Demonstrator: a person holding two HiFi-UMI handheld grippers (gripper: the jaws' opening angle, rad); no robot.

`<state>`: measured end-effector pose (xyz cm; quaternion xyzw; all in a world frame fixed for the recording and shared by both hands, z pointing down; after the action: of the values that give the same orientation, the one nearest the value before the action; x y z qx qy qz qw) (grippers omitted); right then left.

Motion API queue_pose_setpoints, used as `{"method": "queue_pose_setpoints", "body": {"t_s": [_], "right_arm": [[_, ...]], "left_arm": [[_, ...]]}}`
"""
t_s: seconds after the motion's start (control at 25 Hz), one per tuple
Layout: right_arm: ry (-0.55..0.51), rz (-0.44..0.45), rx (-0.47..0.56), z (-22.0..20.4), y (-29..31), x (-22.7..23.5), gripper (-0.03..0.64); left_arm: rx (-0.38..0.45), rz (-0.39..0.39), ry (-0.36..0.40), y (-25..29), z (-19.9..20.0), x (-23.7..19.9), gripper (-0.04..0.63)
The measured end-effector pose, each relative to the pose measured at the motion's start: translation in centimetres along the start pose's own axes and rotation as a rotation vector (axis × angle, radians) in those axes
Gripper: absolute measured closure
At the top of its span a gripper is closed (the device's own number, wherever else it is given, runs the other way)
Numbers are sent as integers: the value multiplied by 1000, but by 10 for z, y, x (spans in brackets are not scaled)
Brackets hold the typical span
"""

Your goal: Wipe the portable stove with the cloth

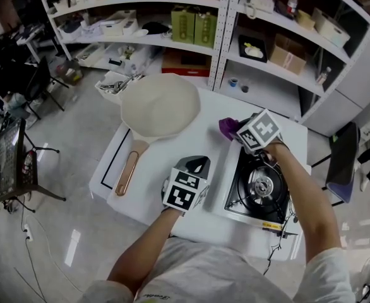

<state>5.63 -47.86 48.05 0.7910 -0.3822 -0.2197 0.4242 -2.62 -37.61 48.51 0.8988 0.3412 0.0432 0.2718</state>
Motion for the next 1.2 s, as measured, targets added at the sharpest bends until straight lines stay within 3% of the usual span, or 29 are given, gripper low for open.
{"method": "queue_pose_setpoints", "body": {"t_s": [0.36,0.52,0.76,1.2], "right_arm": [[-207,-159,114,26,-11,2,552],[-260,-104,106,25,2,-17,552],[-298,14,4,9,16,-45,552],[-361,68,-46,-4,12,-70,552]], "left_arm": [[18,26,-15,-7,1,-11,591],[21,51,-29,-15,0,-16,591],[22,87,-55,-26,-10,-23,591],[28,142,-83,-43,-19,-16,591]]}}
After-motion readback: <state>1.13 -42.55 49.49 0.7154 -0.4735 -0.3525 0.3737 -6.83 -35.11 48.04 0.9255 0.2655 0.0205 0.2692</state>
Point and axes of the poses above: the fingertips, and each gripper's own axes: y forward along the fingers, x to its right, z out of its top, the point moved 1 cm from there along -y, backward along the fingers, and after that the axes turned 2 degrees about -x, right-handed, at the moved point
